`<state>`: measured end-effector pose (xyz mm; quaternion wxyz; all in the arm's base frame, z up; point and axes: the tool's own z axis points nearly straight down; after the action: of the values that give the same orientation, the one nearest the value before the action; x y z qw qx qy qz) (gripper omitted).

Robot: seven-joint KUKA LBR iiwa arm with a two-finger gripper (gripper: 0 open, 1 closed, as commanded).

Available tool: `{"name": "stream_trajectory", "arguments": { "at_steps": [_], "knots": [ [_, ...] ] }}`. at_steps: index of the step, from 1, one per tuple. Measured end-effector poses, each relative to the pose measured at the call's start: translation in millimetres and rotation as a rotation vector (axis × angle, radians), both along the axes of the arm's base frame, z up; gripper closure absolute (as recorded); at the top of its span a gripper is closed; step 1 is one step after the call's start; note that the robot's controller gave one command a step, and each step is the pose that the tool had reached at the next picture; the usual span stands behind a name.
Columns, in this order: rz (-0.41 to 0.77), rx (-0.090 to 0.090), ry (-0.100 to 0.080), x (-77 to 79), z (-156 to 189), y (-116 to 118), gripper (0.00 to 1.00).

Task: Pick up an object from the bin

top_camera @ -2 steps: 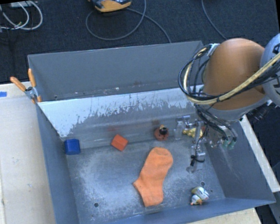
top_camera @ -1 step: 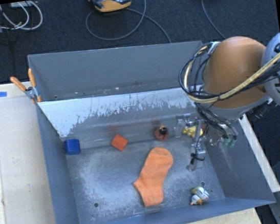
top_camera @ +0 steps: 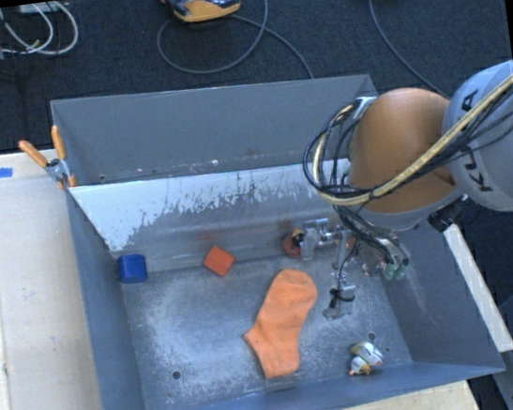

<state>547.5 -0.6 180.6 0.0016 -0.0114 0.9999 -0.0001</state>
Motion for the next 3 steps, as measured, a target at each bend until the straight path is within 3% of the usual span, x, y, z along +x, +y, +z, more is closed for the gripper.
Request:
{"name": "stream_trajectory", "arguments": {
  "at_steps": [1,2,3],
  "knots": [
    [-0.06,0.001,0.012,-8.1,-36.9,22.6,0.0],
    [-0.324,0.001,0.008,-12.1,-53.3,39.6,0.0],
    [-0.206,0.001,0.009,-25.9,-83.1,44.5,0.0]
  ]
}}
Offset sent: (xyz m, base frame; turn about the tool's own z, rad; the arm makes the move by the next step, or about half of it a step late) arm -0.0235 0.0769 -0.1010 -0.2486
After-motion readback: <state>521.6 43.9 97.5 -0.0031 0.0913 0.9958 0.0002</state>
